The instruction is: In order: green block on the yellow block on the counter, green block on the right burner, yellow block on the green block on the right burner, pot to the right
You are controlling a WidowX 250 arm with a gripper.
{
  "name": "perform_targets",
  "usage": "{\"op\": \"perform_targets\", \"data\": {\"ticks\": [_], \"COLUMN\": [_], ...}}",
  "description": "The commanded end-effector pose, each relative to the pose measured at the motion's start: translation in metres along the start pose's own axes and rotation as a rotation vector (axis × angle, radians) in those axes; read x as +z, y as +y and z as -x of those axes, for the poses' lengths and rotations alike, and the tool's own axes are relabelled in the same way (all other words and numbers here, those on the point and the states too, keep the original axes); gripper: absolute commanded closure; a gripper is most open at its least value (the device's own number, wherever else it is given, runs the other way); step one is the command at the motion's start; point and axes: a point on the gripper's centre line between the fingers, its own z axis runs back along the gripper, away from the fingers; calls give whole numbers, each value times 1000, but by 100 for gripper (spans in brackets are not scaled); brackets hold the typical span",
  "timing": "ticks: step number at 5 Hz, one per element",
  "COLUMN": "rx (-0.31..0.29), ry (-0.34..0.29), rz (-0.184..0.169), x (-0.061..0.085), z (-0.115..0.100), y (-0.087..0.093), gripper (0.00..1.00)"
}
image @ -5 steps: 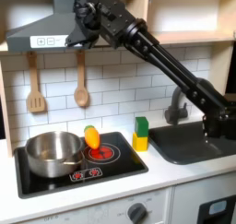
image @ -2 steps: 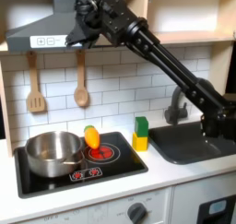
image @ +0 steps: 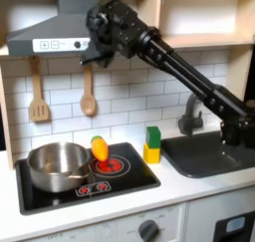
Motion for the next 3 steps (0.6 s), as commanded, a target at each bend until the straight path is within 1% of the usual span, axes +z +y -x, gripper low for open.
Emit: {"op": "perform_targets", "data": {"ticks": [1, 2, 3], "rx": [-39, -72, -110], "ry": [76, 184, 315], "rz": [13, -2, -59], "x": [21, 19, 11], "z": [33, 61, 95], "y": [-9, -3, 9], "gripper": [100, 100, 100]}}
